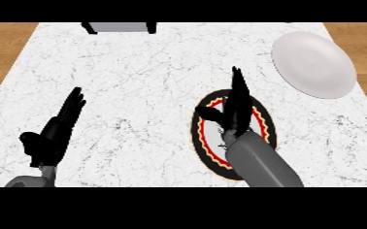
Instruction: Pick the eggplant from the plate and place it in the plate
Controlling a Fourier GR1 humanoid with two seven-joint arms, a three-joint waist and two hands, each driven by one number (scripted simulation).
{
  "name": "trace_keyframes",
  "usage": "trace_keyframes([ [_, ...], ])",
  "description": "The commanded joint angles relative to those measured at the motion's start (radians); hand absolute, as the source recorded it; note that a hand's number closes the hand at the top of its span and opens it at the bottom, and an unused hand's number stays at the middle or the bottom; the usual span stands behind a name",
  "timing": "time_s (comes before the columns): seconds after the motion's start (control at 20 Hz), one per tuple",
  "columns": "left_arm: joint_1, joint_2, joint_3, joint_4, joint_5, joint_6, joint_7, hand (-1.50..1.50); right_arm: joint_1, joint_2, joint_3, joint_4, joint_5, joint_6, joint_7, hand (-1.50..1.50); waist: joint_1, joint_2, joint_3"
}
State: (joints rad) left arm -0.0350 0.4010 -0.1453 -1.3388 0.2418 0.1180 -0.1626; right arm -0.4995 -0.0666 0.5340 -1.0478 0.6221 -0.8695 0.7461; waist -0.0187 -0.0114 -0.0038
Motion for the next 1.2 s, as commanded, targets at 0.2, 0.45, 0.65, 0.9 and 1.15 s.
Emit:
trace_keyframes([
  [0.2, -0.021, -0.018, 0.008, 0.005, -0.005, 0.012, 0.013, 0.00, -0.035, -0.036, 0.071, -0.123, 0.042, 0.438, 0.409, -1.50, -0.013, -0.002, 0.000],
  [0.45, -0.050, -0.004, 0.015, 0.013, -0.008, -0.021, 0.030, 0.00, -0.058, -0.061, 0.024, -0.243, -0.013, 0.602, 0.553, -1.50, 0.004, 0.005, 0.003],
  [0.65, 0.004, 0.003, 0.038, 0.036, -0.002, -0.050, -0.037, 0.00, -0.024, -0.104, -0.007, -0.292, -0.050, 0.684, 0.600, -1.50, 0.009, 0.006, 0.002],
  [0.9, -0.011, -0.029, 0.022, 0.014, -0.037, -0.008, -0.013, 0.00, -0.007, -0.118, -0.033, -0.298, -0.068, 0.749, 0.620, -1.50, 0.011, 0.006, 0.003],
  [1.15, -0.033, -0.055, 0.003, -0.024, -0.043, -0.003, 0.044, 0.00, -0.030, -0.054, -0.044, -0.185, -0.065, 0.763, 0.611, -1.50, 0.024, 0.010, 0.004],
])
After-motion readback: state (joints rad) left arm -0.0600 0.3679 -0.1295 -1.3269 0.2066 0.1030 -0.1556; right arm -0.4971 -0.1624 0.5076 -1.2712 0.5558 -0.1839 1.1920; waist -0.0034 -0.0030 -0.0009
